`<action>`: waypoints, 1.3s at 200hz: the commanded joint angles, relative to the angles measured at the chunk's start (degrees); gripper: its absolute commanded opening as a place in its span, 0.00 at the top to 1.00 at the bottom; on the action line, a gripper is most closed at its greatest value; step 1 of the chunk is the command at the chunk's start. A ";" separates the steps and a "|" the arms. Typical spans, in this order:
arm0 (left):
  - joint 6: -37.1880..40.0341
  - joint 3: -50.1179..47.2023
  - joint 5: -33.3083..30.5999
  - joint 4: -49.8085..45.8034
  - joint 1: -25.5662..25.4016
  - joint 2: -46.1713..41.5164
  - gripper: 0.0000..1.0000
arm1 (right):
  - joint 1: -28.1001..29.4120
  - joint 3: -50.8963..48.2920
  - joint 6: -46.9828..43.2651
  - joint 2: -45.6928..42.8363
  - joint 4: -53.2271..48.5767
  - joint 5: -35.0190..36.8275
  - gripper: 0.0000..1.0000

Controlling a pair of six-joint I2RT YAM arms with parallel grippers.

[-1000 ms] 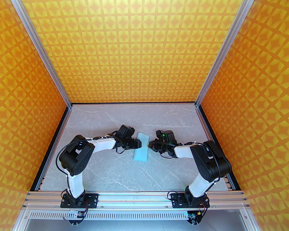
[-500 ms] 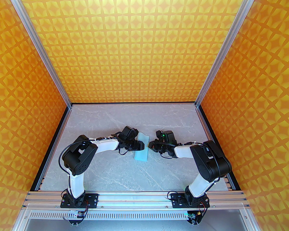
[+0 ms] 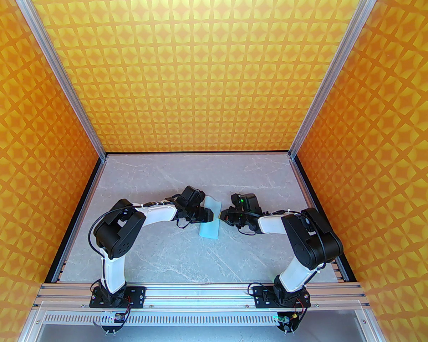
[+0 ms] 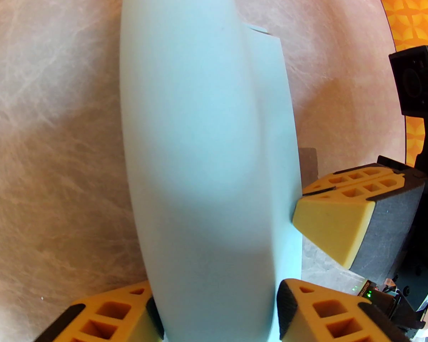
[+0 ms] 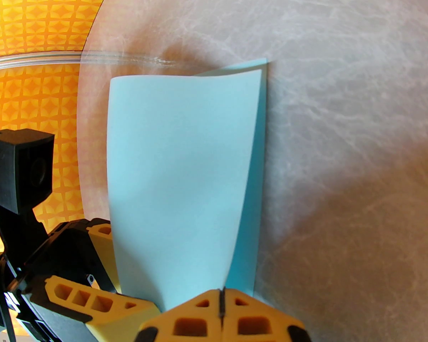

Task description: Fold a paper plane with a square sheet of paper (fold left side to right side)

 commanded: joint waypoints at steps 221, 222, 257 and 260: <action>-2.46 7.40 -9.12 -7.07 -2.72 11.09 0.43 | -0.45 0.01 -3.34 -8.88 -7.40 5.20 0.77; -2.45 7.38 -9.12 -7.08 -2.73 11.12 0.43 | -0.47 0.00 -3.31 -8.89 -7.38 5.24 0.77; -1.32 9.34 -9.99 -9.50 -3.41 13.01 0.43 | -0.49 -0.04 -3.25 -9.67 -7.53 5.58 0.78; -1.29 9.46 -9.99 -9.77 -3.47 13.20 0.43 | -0.49 -0.08 -3.22 -9.70 -7.64 5.56 0.78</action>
